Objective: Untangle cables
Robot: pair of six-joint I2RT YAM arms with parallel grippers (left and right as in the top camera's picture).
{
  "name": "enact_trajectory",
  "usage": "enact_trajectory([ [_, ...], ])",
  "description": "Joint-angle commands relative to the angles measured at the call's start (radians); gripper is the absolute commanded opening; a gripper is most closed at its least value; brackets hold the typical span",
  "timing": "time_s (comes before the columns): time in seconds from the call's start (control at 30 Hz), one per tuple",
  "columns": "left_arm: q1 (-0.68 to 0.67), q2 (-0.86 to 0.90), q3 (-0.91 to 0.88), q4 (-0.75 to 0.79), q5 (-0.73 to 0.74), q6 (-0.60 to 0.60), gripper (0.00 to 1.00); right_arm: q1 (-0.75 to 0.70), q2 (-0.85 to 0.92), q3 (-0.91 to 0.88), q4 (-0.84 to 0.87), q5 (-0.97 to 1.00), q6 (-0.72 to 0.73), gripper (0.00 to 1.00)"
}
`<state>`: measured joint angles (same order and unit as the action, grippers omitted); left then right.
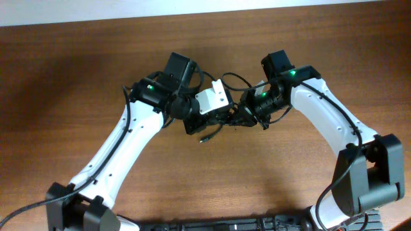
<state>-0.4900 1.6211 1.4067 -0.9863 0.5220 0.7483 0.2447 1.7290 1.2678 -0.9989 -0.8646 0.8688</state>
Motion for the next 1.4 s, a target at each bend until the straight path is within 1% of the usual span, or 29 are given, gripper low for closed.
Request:
enact_trajectory([
  [0.0,-0.007,0.054,-0.002,0.027,-0.038,-0.015,0.02,-0.004,0.002,0.02,-0.003,-0.049,0.003,0.04],
  [0.07,-0.007,0.055,-0.002,0.074,-0.087,-0.076,0.0,-0.004,0.002,0.02,-0.004,-0.04,-0.011,0.04],
  [0.1,-0.006,0.055,-0.002,0.094,-0.119,-0.12,0.0,-0.004,0.002,0.02,0.008,-0.04,-0.122,0.04],
  [0.17,0.005,0.055,-0.002,0.174,-0.369,-0.395,0.0,-0.004,0.002,0.02,0.007,0.052,-0.302,0.04],
  [0.2,0.026,0.054,-0.002,0.2,-0.494,-0.534,0.0,-0.004,0.002,0.02,-0.004,0.174,-0.355,0.04],
  [0.23,0.06,0.054,-0.002,0.209,-0.547,-0.645,0.0,-0.004,0.002,0.02,-0.019,0.29,-0.393,0.04],
  [0.3,0.18,0.054,-0.002,0.202,-0.544,-0.796,0.0,-0.005,0.002,0.02,-0.025,0.428,-0.447,0.04],
  [0.37,0.287,0.055,-0.002,0.185,-0.515,-0.868,0.0,-0.019,0.0,0.021,-0.024,0.505,-0.447,0.04],
  [0.43,0.385,0.054,-0.002,0.174,-0.437,-0.868,0.0,-0.072,-0.011,0.034,-0.016,0.511,-0.509,0.04],
  [0.5,0.479,0.054,-0.002,0.163,-0.443,-0.899,0.0,-0.162,-0.039,0.064,-0.027,0.512,-0.526,0.04],
  [0.53,0.536,0.054,-0.002,0.155,-0.442,-0.924,0.0,-0.218,-0.052,0.081,-0.038,0.515,-0.526,0.04],
  [0.57,0.646,0.054,-0.002,0.144,-0.431,-0.924,0.0,-0.332,-0.069,0.109,-0.054,0.536,-0.525,0.04],
  [0.63,0.737,0.054,-0.002,0.132,-0.406,-0.924,0.0,-0.465,-0.073,0.118,-0.052,0.536,-0.524,0.04],
  [0.7,0.786,0.054,-0.002,0.148,-0.217,-0.922,0.0,-0.5,-0.073,0.118,-0.056,0.532,-0.524,0.04],
  [0.73,0.783,0.054,-0.002,0.156,-0.117,-0.886,0.0,-0.487,-0.073,0.118,-0.056,0.529,-0.525,0.04],
  [0.77,0.756,0.054,-0.002,0.163,0.069,-0.742,0.0,-0.457,-0.072,0.118,-0.044,0.537,-0.525,0.09],
  [0.8,0.734,0.054,-0.002,0.162,0.178,-0.649,0.0,-0.437,-0.072,0.118,-0.032,0.537,-0.525,0.25],
  [0.83,0.685,0.054,-0.002,0.161,0.334,-0.524,0.0,-0.402,-0.072,0.118,-0.023,0.536,-0.525,0.48],
  [0.87,0.628,0.054,-0.002,0.162,0.38,-0.471,0.0,-0.338,-0.072,0.118,-0.022,0.532,-0.56,0.68],
  [0.93,0.547,0.054,-0.002,0.164,0.376,-0.462,0.0,-0.235,-0.071,0.118,-0.013,0.528,-0.61,0.82],
  [1.03,0.46,0.054,-0.002,0.174,0.375,-0.463,0.0,-0.018,-0.052,0.111,0.154,0.526,-0.639,0.84],
  [1.07,0.46,0.054,-0.002,0.175,0.371,-0.476,0.0,0.051,-0.021,0.11,0.251,0.528,-0.744,0.84],
  [1.1,0.47,0.054,-0.002,0.174,0.36,-0.5,0.0,0.103,0.026,0.11,0.336,0.533,-0.782,0.89],
  [1.17,0.475,0.054,-0.002,0.174,0.35,-0.501,0.0,0.15,0.087,0.11,0.36,0.534,-0.675,0.88],
  [1.2,0.475,0.054,-0.002,0.175,0.285,-0.534,0.0,0.162,0.113,0.11,0.356,0.534,-0.586,0.88],
  [1.23,0.475,0.054,-0.002,0.182,0.158,-0.629,0.0,0.169,0.135,0.109,0.348,0.532,-0.449,0.87],
  [1.27,0.475,0.055,-0.002,0.186,0.09,-0.693,0.0,0.182,0.161,0.109,0.355,0.534,-0.346,0.87],
  [1.33,0.472,0.055,-0.002,0.192,0.127,-0.723,0.04,0.223,0.219,0.109,0.435,0.598,-0.344,0.84],
  [1.37,0.472,0.054,-0.002,0.198,0.166,-0.723,0.03,0.238,0.241,0.109,0.454,0.624,-0.344,0.84],
])
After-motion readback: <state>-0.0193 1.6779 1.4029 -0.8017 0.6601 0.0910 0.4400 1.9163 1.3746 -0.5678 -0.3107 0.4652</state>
